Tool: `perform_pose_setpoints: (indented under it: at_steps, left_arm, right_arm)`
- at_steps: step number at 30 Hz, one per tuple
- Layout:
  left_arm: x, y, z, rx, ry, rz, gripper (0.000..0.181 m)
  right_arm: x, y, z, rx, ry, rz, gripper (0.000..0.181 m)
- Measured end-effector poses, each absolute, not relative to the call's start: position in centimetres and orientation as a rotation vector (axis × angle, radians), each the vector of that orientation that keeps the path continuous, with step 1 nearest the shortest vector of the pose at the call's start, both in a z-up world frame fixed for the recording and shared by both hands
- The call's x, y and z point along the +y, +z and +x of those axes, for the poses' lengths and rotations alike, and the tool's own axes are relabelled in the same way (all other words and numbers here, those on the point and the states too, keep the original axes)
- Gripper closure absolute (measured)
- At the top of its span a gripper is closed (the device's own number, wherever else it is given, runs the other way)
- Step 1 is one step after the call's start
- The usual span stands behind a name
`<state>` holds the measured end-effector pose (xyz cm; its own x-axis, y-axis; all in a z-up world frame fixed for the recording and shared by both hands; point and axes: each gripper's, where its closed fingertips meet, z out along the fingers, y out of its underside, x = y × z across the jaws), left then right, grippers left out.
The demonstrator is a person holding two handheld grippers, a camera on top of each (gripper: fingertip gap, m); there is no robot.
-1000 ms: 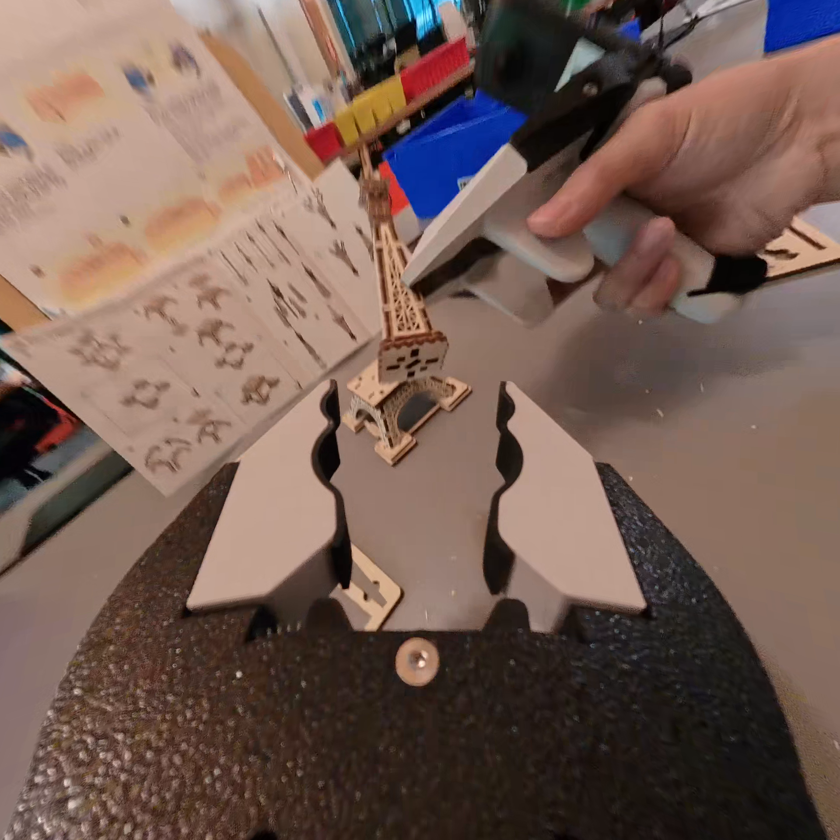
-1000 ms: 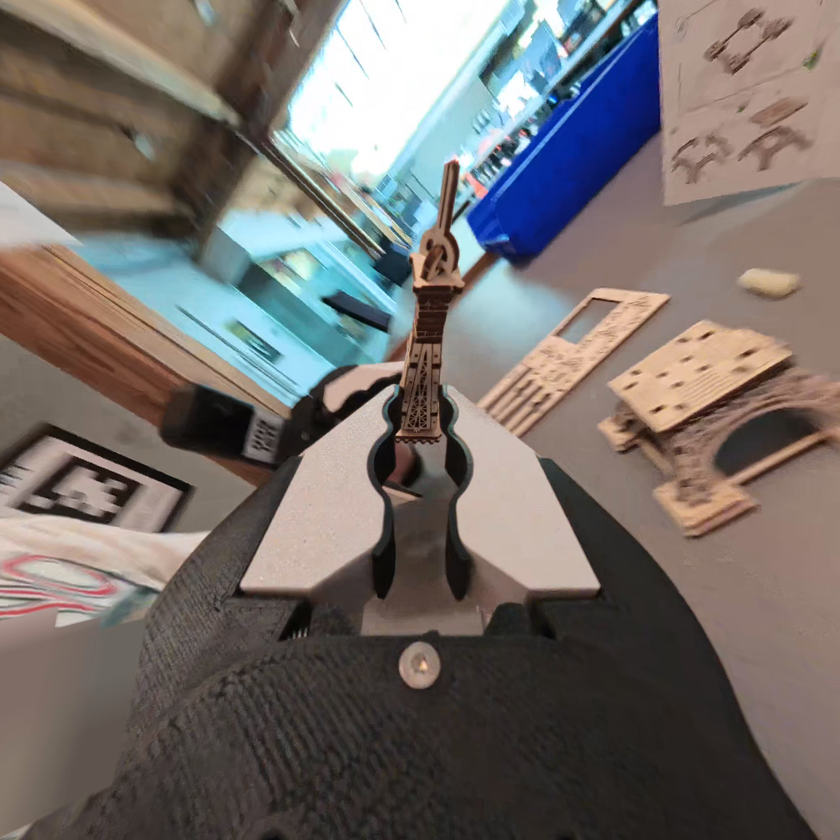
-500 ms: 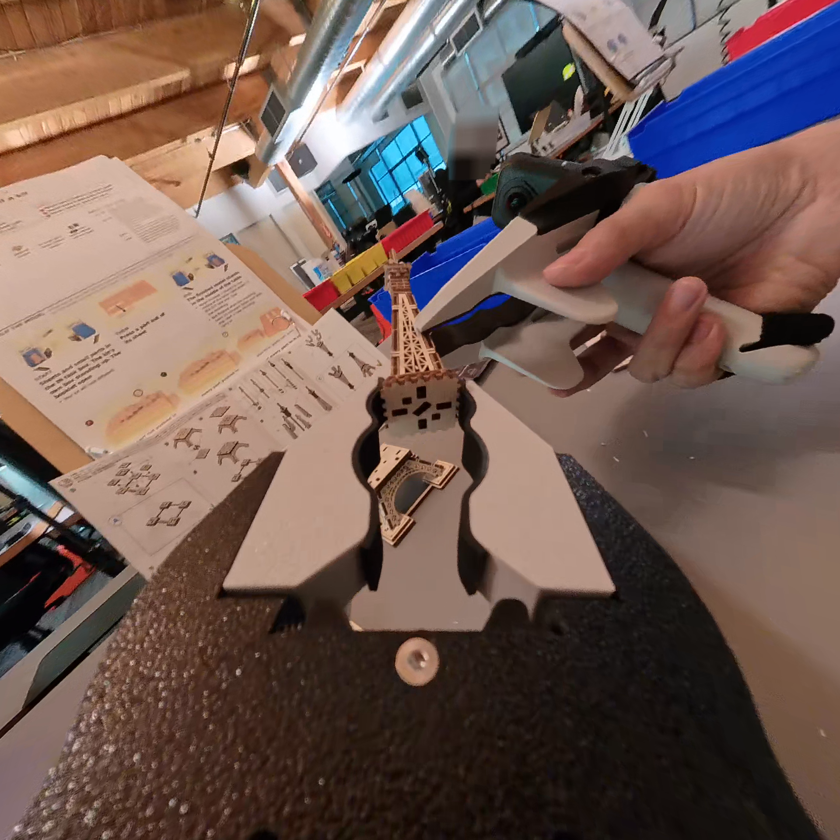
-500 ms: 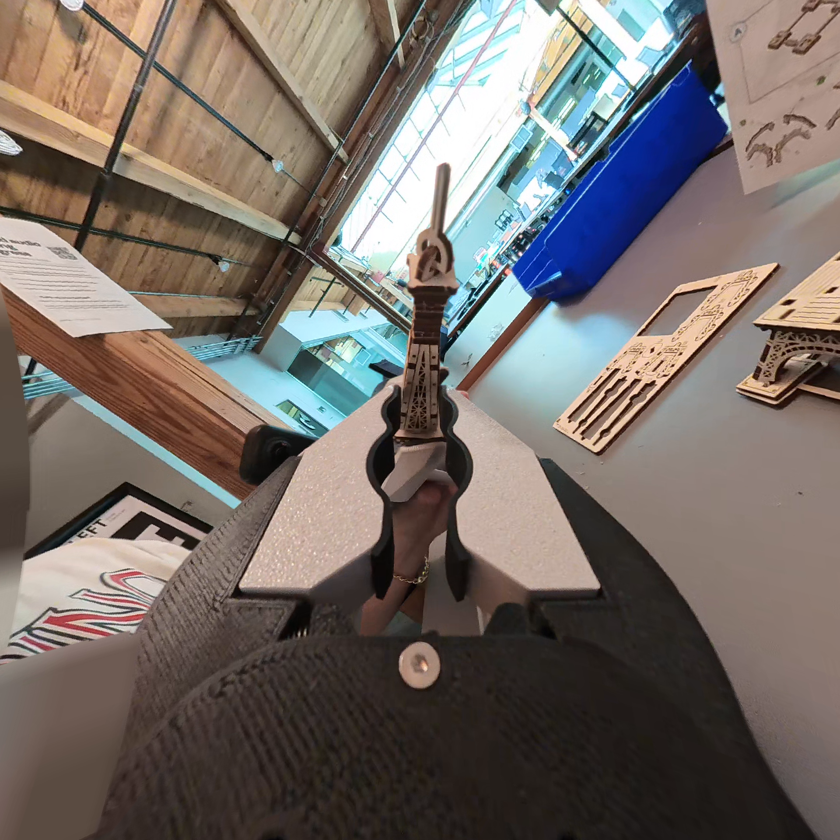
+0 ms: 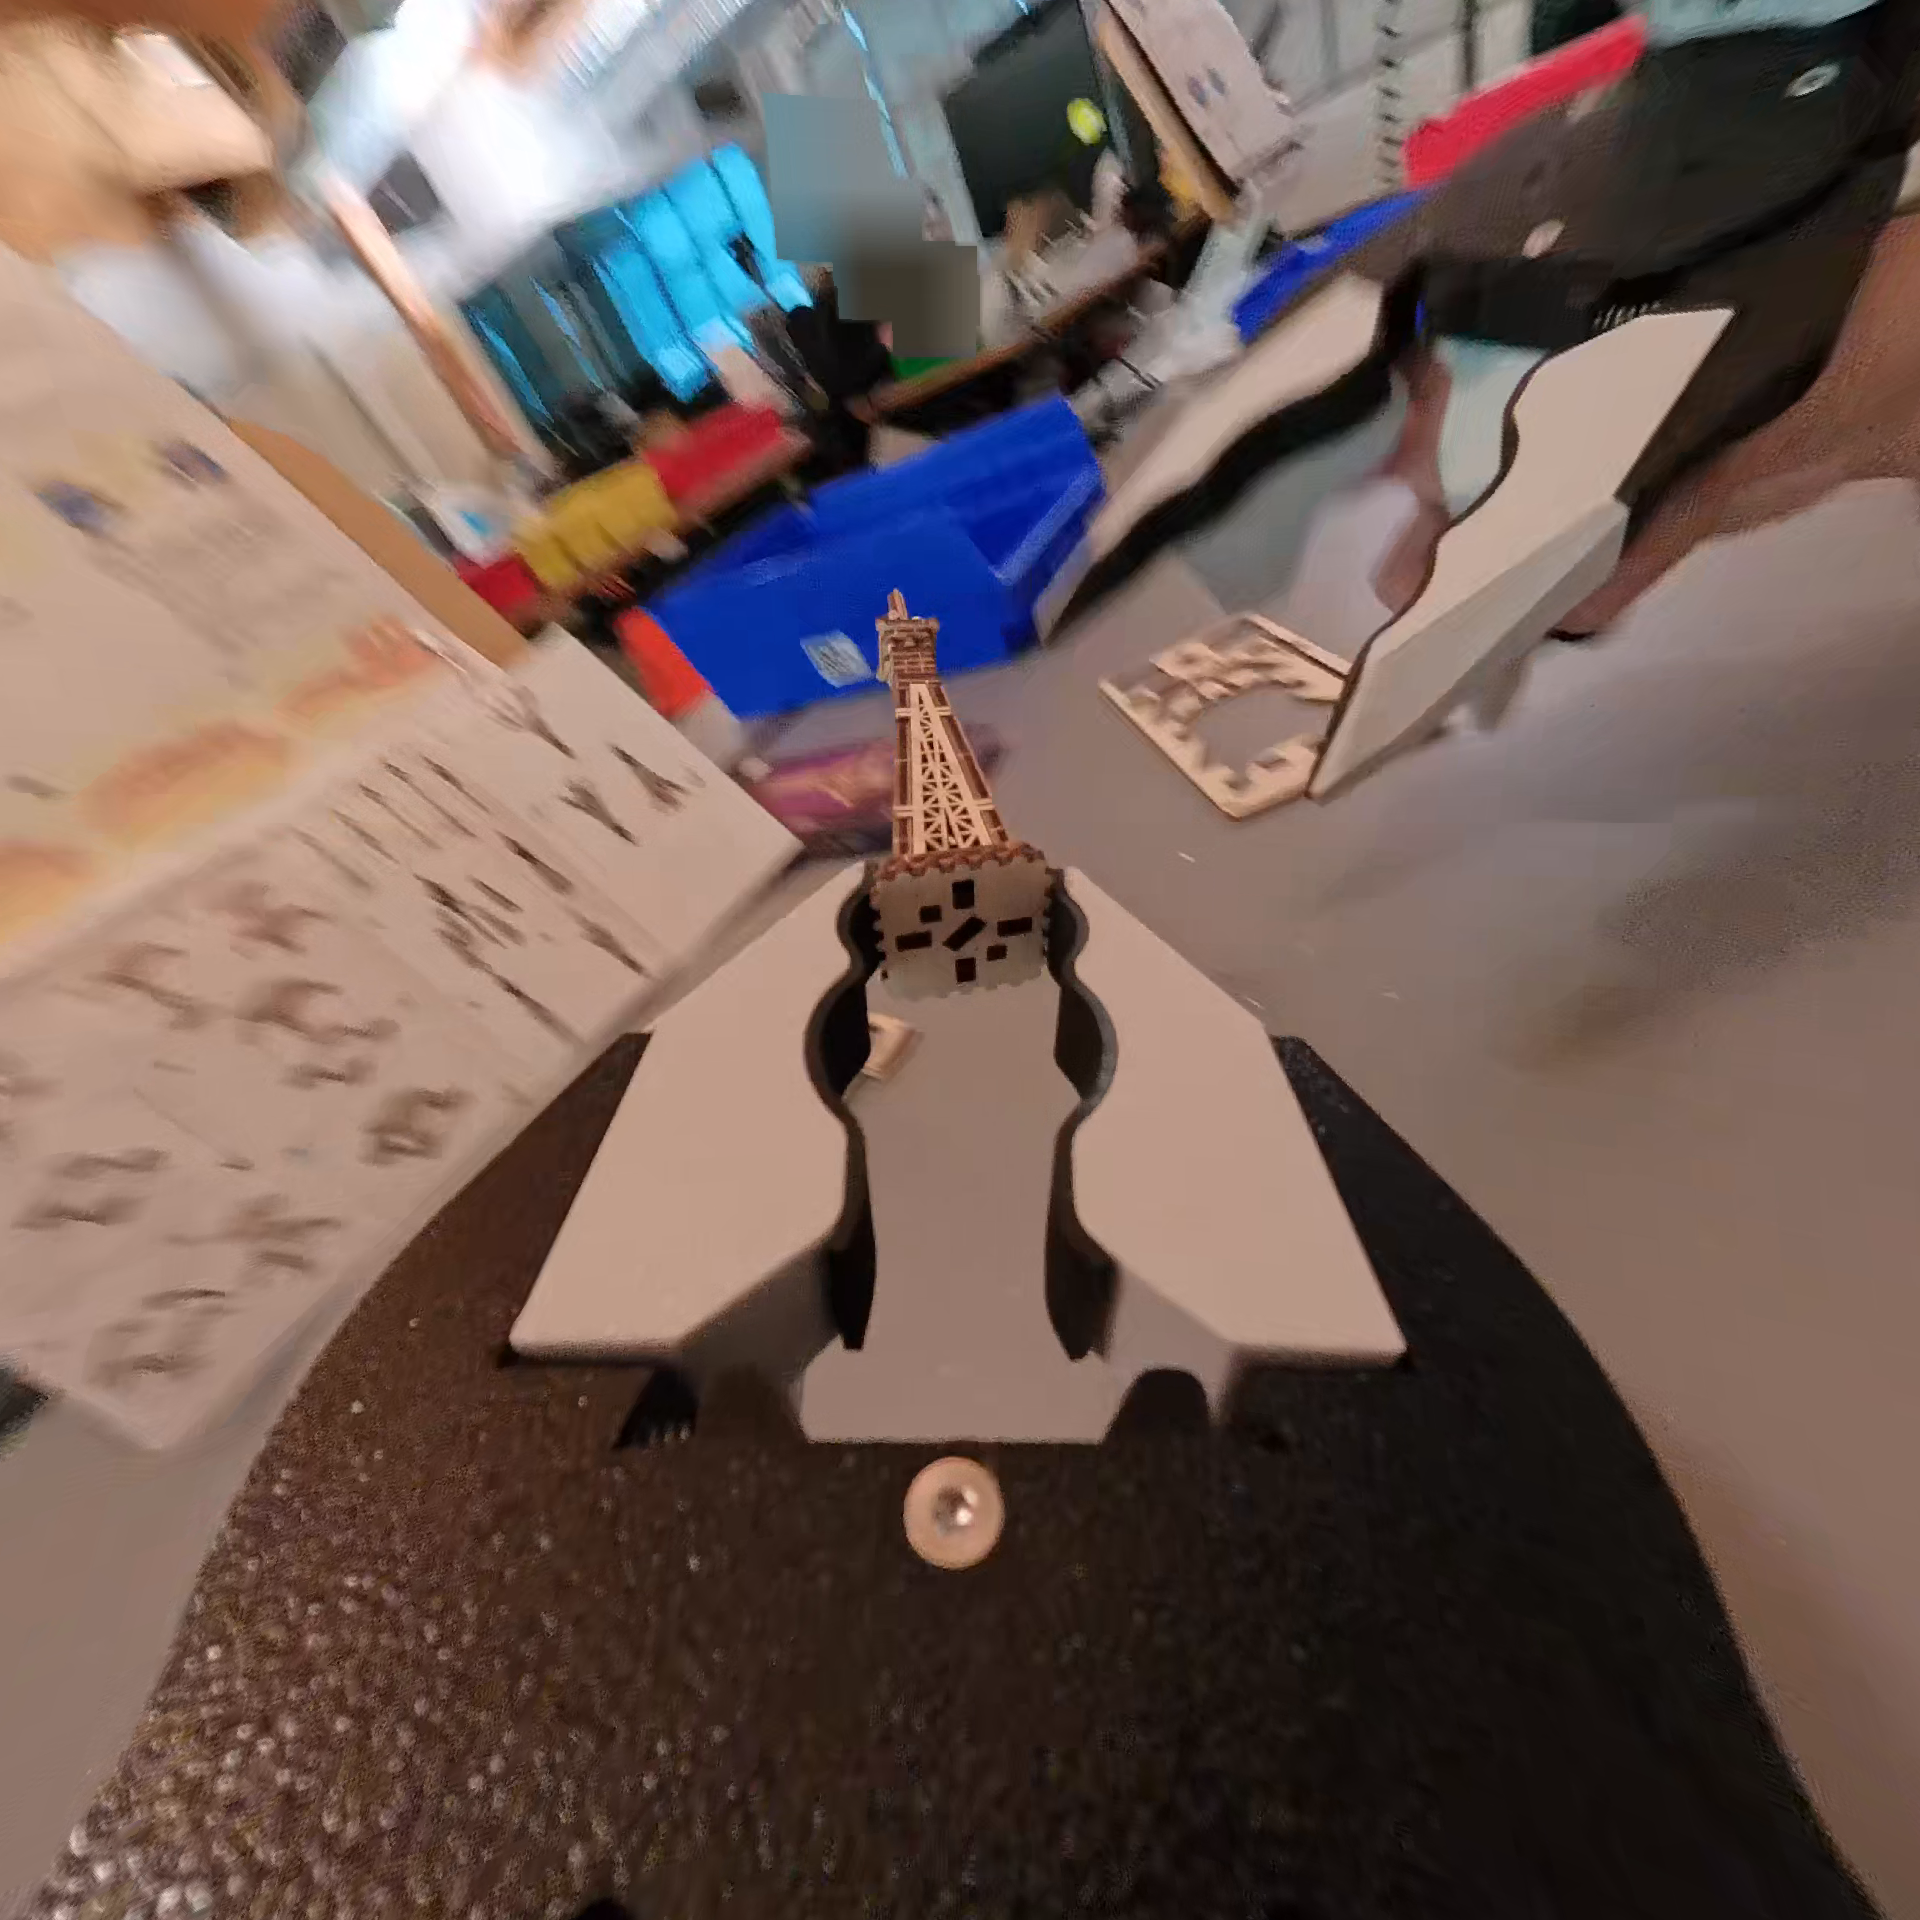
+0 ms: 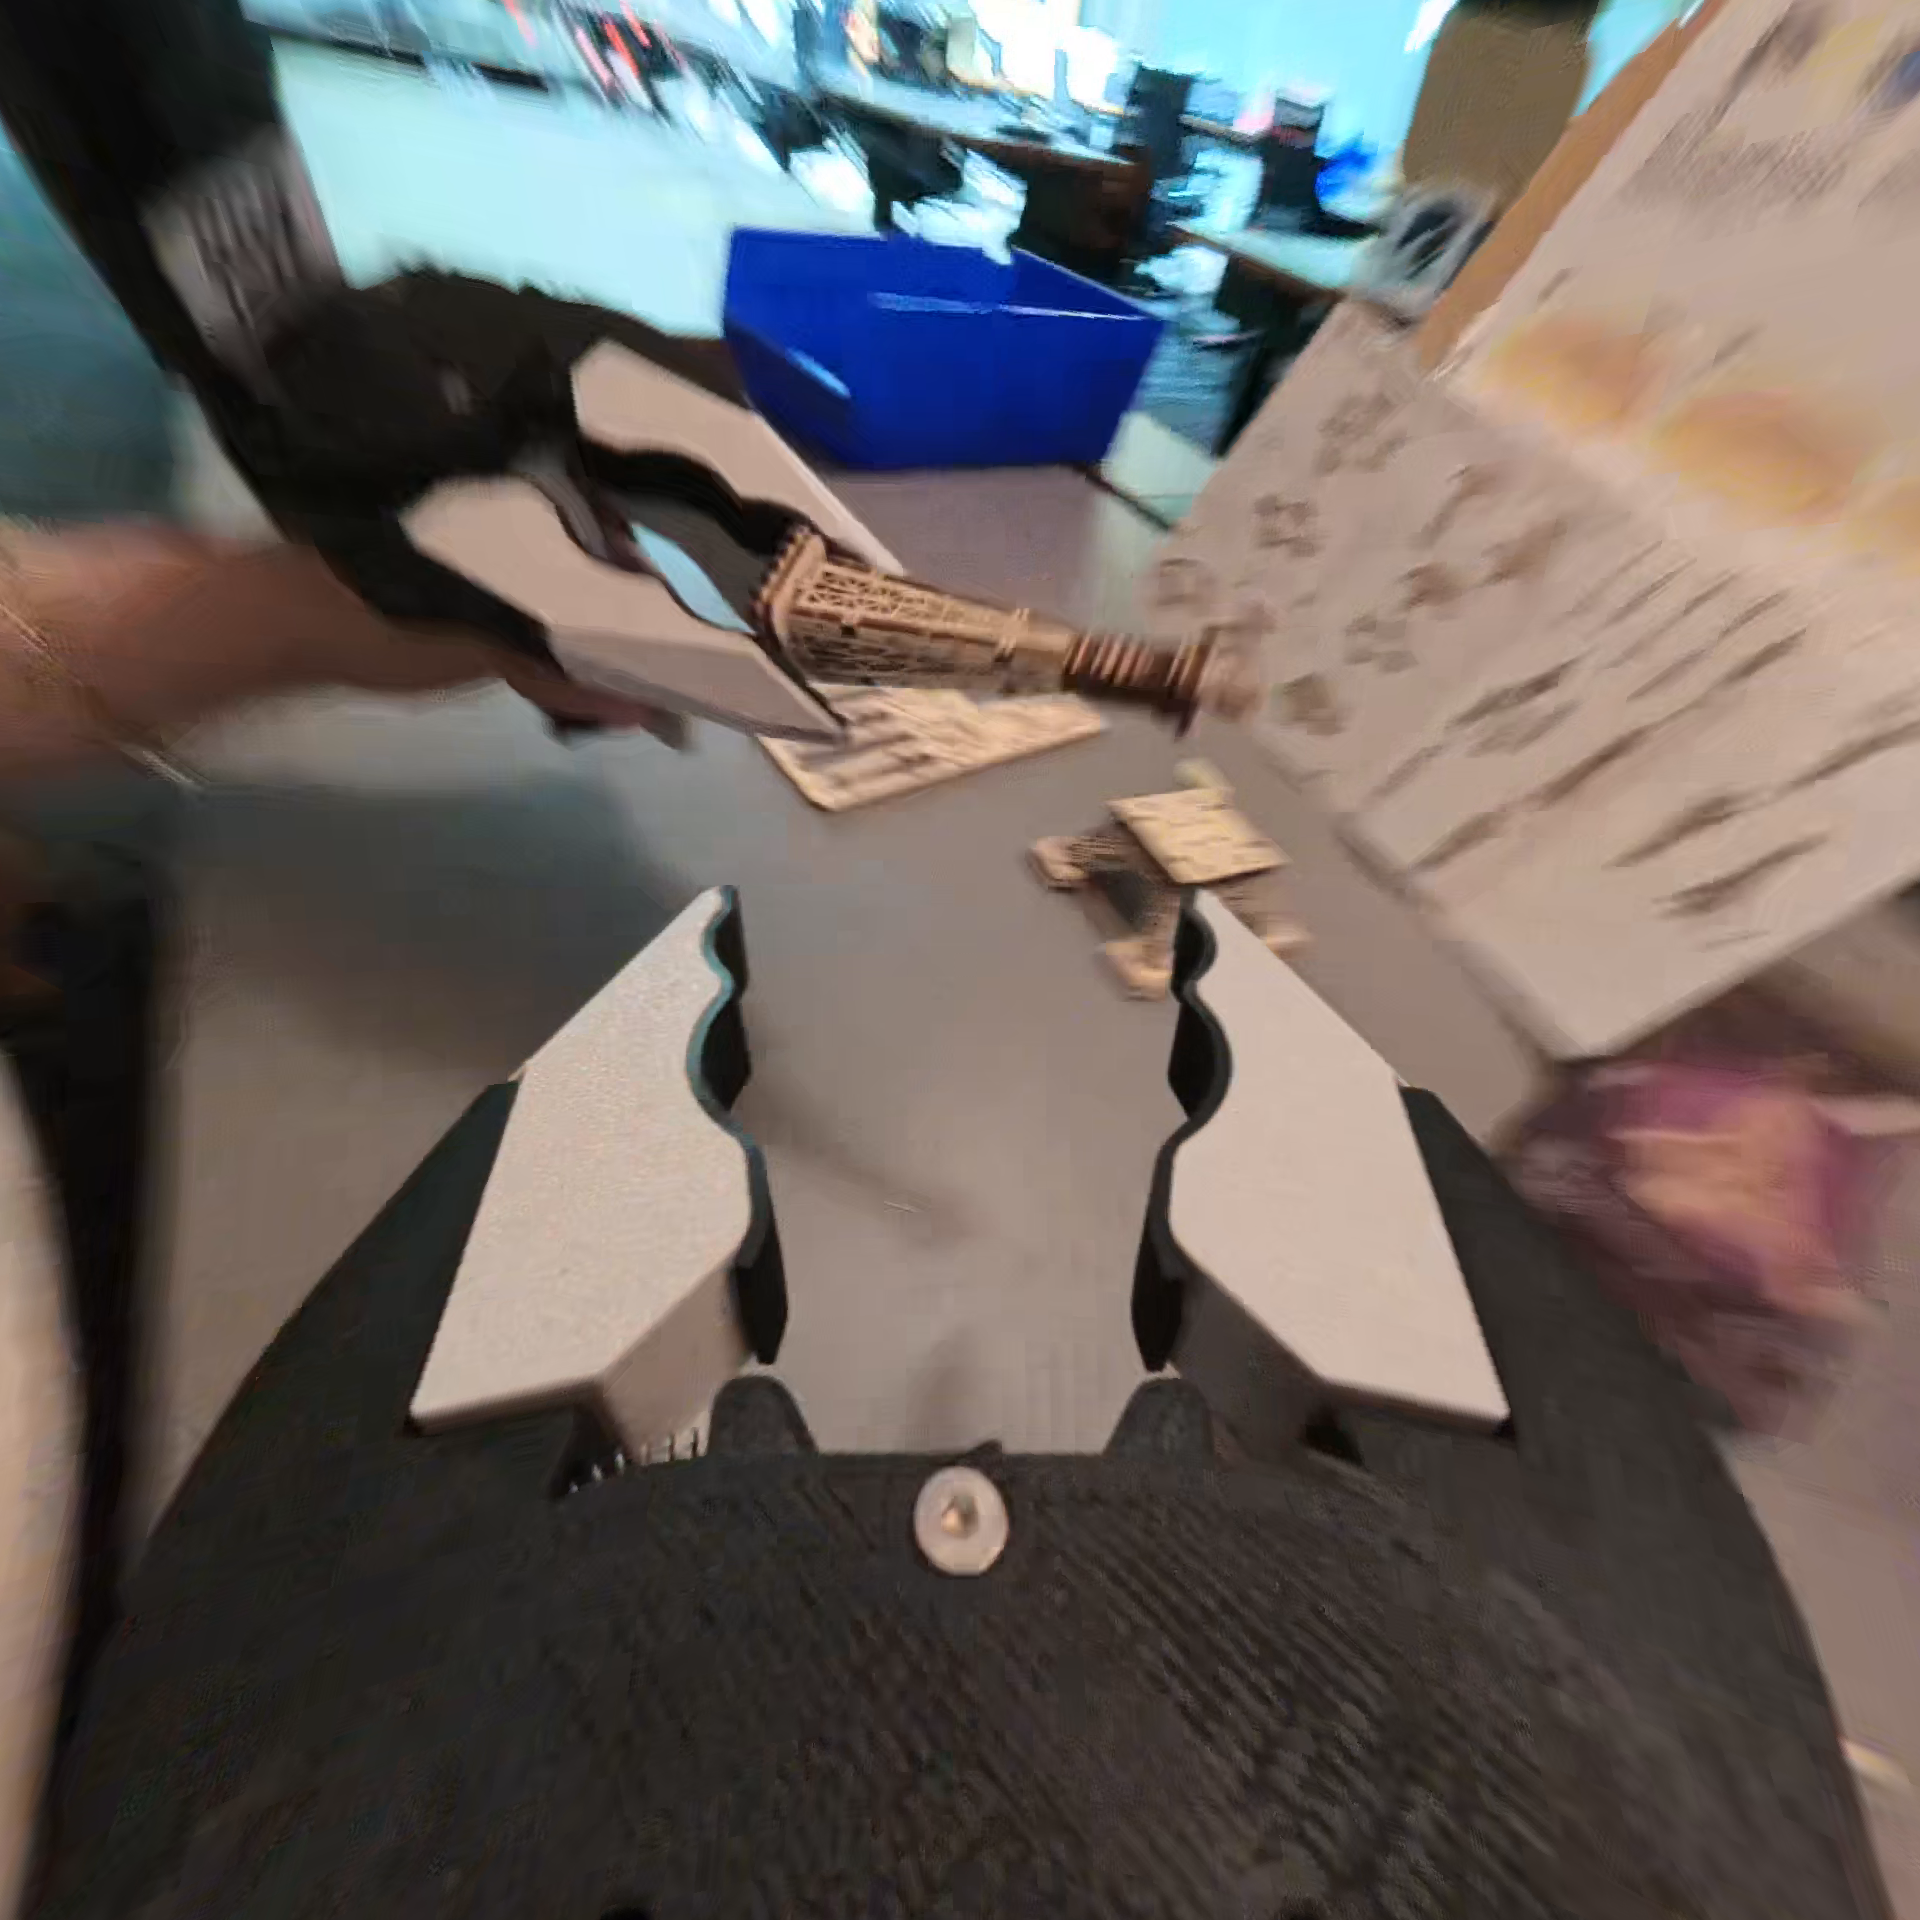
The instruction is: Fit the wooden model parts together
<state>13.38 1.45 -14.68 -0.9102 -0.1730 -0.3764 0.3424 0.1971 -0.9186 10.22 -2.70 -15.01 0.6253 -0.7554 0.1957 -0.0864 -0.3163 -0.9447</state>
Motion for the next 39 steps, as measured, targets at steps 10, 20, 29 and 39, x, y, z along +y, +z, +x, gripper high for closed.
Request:
perform_pose_setpoints:
  at_steps: [10,20,29,39]
  left_arm:
    - [-0.1,-19.1,12.7,2.43,-1.685,0.139,0.151]
    - [-1.7,-17.9,10.6,2.613,-2.04,-0.073,0.151]
    - [-1.3,-18.2,12.5,2.565,-1.977,-0.149,0.132]
    - [0.2,-17.9,12.4,2.602,-1.863,-0.071,0.154]
  right_arm:
    - [-0.8,-17.4,11.2,-0.169,-1.6,-2.2,0.109]
    - [-0.6,-18.1,12.7,-0.35,-1.985,-2.041,0.134]
    - [-2.1,-17.0,13.3,-0.316,-2.198,-2.022,0.165]
    - [-2.6,-18.1,13.4,-0.246,-2.11,-2.07,0.164]
